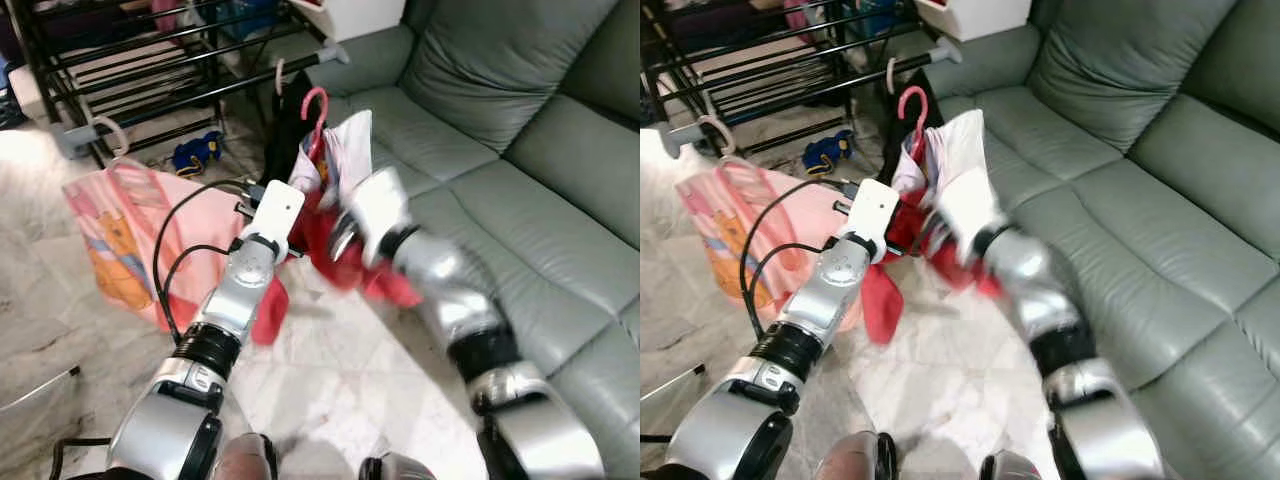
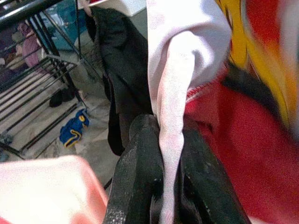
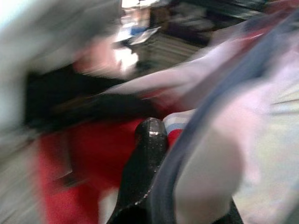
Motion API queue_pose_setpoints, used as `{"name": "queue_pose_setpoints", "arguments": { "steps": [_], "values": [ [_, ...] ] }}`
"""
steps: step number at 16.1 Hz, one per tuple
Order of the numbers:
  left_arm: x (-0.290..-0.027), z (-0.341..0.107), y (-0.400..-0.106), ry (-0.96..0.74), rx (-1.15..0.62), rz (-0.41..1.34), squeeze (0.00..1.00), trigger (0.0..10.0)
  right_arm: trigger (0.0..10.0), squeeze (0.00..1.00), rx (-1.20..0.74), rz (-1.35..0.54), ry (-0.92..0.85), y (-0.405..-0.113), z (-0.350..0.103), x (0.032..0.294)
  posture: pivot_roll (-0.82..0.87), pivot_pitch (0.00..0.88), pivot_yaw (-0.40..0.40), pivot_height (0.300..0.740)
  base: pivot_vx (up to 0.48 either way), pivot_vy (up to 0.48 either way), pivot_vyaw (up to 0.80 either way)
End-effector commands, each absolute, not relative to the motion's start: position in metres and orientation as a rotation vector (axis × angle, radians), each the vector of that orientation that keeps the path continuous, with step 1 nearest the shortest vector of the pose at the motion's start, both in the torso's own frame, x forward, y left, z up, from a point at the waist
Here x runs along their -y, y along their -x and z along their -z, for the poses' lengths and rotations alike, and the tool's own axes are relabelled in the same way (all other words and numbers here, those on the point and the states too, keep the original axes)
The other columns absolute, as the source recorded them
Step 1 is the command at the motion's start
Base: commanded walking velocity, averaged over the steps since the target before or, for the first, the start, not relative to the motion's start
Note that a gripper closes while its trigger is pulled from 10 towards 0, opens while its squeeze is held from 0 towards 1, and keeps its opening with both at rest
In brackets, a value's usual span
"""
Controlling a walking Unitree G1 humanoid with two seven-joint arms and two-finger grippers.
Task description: Hang hanger
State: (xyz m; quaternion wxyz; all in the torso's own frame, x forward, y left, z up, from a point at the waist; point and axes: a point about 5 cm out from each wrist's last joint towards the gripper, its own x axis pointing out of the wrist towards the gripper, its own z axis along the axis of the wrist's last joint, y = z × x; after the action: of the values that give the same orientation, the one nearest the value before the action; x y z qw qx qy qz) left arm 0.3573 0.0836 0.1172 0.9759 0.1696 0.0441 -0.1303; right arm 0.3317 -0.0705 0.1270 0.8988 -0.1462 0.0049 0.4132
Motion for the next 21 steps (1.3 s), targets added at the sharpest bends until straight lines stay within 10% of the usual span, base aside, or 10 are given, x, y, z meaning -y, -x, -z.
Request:
{"name": "queue_pose_setpoints", "arguments": {
  "steps": [1, 3, 4, 5, 9, 14, 21],
  "values": [
    [-0.087, -0.122, -0.359, -0.322, -0.074, 0.234, 0.00, 0.0, 0.0, 0.00, -0.046, -0.965, 0.353, -0.320, -0.119, 0.065, -0.02, 0.031, 0.010, 0.740, 0.000, 0.000, 0.00],
    [-0.088, -0.123, -0.360, -0.314, -0.078, 0.231, 0.00, 0.0, 2.0, 0.00, -0.097, -1.027, 0.416, -0.305, -0.105, 0.067, -0.03, 0.032, 0.010, 0.740, 0.000, 0.000, 0.00],
    [-0.089, -0.123, -0.360, -0.312, -0.079, 0.230, 0.00, 0.0, 8.6, 0.00, -0.139, -1.000, 0.426, -0.304, -0.100, 0.072, -0.03, 0.032, 0.010, 0.740, 0.000, 0.000, 0.00],
    [-0.091, -0.123, -0.361, -0.306, -0.082, 0.231, 0.00, 0.0, 10.0, 1.00, -0.150, -0.901, 0.512, -0.309, -0.095, 0.087, -0.03, 0.032, 0.010, 0.740, 0.000, 0.000, 0.00],
    [-0.099, -0.126, -0.363, -0.294, -0.084, 0.217, 0.00, 0.0, 10.0, 1.00, -0.001, -0.687, 0.722, -0.302, -0.103, 0.130, -0.03, 0.041, 0.007, 0.740, 0.000, 0.000, 0.00],
    [-0.106, -0.131, -0.368, -0.270, -0.078, 0.235, 0.00, 0.0, 10.0, 1.00, -0.088, -0.740, 0.409, -0.264, -0.095, 0.147, -0.04, 0.046, 0.019, 0.740, 0.000, 0.000, 0.00],
    [-0.123, -0.121, -0.345, -0.456, -0.182, 0.887, 0.00, 0.0, 10.0, 1.00, -0.186, -1.004, 0.363, -0.244, -0.133, 0.183, -0.05, 0.053, 0.033, 0.740, 0.000, 0.000, 0.00]
  ]
}}
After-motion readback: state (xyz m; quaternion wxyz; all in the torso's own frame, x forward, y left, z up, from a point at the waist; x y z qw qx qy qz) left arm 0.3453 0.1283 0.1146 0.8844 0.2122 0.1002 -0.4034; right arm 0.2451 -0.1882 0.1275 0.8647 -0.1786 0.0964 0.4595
